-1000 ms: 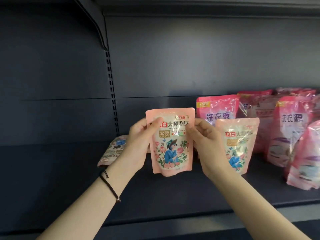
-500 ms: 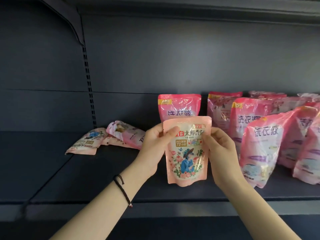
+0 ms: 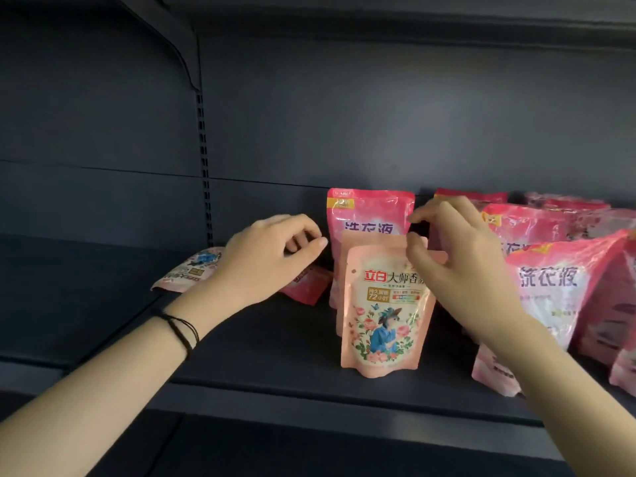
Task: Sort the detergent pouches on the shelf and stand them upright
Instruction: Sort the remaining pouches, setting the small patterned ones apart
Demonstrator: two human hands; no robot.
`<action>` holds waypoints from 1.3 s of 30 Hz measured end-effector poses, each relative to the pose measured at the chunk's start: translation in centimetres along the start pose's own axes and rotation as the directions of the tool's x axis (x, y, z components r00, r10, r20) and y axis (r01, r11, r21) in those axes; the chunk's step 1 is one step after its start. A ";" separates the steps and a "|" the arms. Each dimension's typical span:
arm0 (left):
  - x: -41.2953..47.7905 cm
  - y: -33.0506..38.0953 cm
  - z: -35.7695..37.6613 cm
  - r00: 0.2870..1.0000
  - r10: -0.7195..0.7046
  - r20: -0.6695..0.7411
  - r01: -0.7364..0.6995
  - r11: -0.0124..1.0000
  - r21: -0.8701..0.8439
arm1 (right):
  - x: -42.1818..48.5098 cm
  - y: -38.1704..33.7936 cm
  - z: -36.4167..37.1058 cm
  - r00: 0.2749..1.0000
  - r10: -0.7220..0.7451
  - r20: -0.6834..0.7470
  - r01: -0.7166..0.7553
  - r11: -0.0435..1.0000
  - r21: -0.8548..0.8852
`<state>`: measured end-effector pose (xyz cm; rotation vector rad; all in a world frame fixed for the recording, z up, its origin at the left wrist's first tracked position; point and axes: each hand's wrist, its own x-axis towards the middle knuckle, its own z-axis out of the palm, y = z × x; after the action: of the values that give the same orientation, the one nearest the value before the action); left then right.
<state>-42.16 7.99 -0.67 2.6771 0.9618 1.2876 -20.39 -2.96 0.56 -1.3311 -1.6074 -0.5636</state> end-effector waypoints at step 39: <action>8.3 -25.5 5.0 0.888 -0.101 0.448 0.270 0.903 -0.333 | 12.7 0.7 27.5 -0.026 0.776 0.630 -0.016 0.630 -0.777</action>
<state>-47.99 34.30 -5.01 2.3345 0.7849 0.7152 -29.39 25.94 -1.00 -3.0562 -1.7543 0.5781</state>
